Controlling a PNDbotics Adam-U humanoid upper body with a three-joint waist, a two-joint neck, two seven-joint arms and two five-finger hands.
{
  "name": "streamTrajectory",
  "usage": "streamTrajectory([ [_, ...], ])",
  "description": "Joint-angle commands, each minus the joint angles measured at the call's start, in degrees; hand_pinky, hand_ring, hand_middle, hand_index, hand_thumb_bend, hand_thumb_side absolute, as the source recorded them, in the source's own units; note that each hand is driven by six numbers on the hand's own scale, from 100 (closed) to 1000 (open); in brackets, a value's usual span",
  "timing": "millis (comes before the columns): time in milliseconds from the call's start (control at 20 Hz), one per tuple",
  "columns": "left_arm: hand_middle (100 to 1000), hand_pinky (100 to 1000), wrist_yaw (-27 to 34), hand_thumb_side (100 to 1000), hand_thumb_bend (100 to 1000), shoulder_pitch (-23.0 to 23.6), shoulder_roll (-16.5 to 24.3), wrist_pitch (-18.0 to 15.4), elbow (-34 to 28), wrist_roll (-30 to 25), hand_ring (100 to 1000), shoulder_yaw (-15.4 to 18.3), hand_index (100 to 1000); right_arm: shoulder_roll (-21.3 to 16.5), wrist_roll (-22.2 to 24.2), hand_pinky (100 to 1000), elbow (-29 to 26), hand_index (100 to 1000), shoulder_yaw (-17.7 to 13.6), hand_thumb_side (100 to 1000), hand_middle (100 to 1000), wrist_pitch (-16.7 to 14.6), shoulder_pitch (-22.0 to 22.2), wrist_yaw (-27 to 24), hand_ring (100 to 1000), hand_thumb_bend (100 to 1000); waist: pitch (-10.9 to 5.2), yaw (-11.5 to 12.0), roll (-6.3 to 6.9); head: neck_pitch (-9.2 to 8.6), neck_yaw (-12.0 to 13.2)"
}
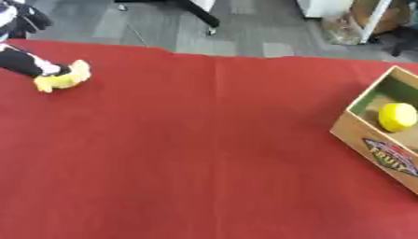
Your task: Pick up the objects with one hand, pass them to the other hand, and then place them into the box on the other side of the table.
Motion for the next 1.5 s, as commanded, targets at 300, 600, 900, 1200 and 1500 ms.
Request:
streamTrajectory([
  [300,738,789,-12.19,144,702,-7.04,0.08,-1.02,9.66,-3.96,778,1.95,787,-1.63,-0.14,926,-2.12,965,-0.24,517,887,-0.07,-0.32,0.51,824,100,0.21,-0.62,0.02,-1.94,2.20],
  [600,741,792,-13.82,100,658,-8.07,0.11,-0.89,14.07,-3.26,782,3.41,775,-1.60,-0.26,926,-2.36,963,-0.22,527,886,-0.01,-0.13,0.88,822,100,1.36,-1.59,0.06,-3.12,3.26],
  [900,742,793,-15.89,100,667,-7.61,0.67,-0.44,15.38,-3.46,787,4.27,766,-1.37,-0.08,926,-2.87,962,-0.10,535,885,0.00,-0.45,1.25,822,100,2.94,-3.13,0.08,-4.61,4.91],
  [1200,744,788,-20.35,100,658,-7.79,0.86,1.10,16.84,-0.86,787,5.01,762,-1.07,-0.14,926,-3.11,961,-0.13,545,885,0.09,-0.38,1.68,821,100,4.27,-4.20,-0.01,-5.81,6.50],
  [1500,746,790,-22.30,100,644,-7.47,0.68,2.16,18.42,-0.52,789,5.59,762,-0.62,-0.35,927,-2.98,961,-0.22,555,885,0.13,-0.07,1.92,821,100,5.05,-4.70,-0.13,-6.16,7.61],
])
